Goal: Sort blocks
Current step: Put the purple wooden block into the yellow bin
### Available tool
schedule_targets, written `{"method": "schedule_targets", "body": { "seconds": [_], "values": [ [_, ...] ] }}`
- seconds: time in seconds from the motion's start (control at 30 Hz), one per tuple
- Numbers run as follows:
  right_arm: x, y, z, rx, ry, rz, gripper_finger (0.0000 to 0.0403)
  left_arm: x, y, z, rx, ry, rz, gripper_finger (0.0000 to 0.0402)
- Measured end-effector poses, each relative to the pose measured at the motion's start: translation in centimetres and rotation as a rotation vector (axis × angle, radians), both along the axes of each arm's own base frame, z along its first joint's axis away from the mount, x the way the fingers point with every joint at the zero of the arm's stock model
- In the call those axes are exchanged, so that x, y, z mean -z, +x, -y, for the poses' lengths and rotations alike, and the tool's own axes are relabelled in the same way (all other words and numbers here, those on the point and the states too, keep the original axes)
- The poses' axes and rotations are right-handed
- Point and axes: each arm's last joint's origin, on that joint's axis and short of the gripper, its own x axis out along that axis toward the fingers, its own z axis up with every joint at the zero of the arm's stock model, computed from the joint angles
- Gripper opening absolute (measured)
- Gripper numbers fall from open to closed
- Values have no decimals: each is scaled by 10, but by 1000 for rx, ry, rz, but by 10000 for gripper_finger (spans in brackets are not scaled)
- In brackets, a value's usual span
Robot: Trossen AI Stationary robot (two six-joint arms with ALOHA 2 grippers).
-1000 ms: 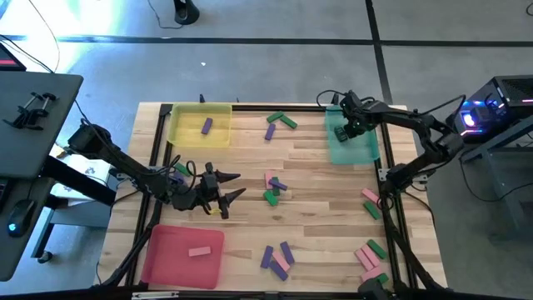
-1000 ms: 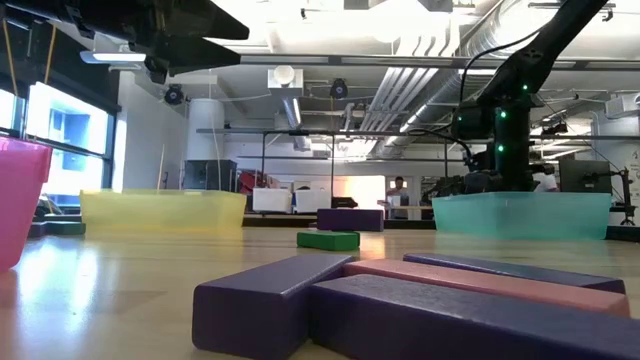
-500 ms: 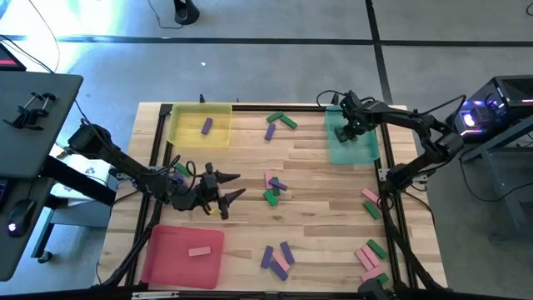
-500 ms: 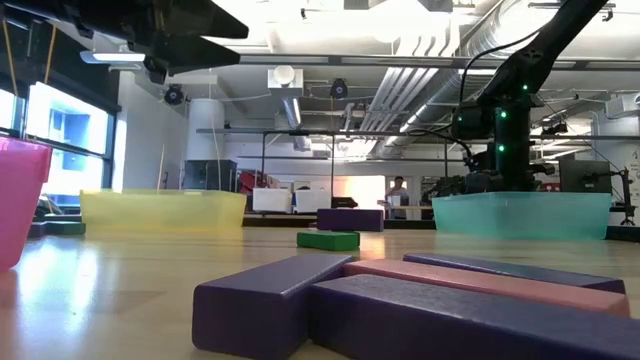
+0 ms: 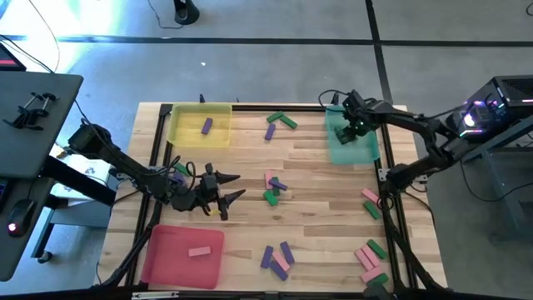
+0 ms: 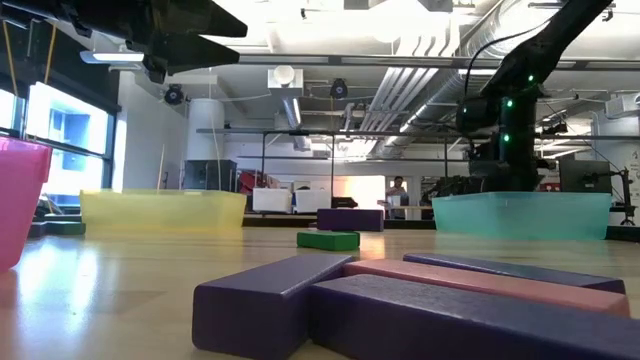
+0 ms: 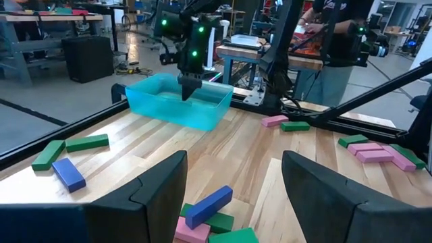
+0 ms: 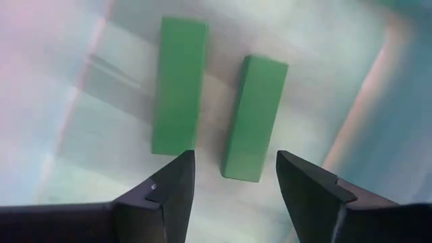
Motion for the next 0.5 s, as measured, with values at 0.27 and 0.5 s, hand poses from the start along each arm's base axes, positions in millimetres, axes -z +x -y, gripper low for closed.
{"method": "schedule_targets", "body": {
  "seconds": [0.27,0.5],
  "values": [
    [-38,8,-24,-47,-155,139,188,0,0,0,0,0,0,229],
    [-68,42,-64,-258,-308,345,188,0,0,0,0,0,0,229]
  ]
}}
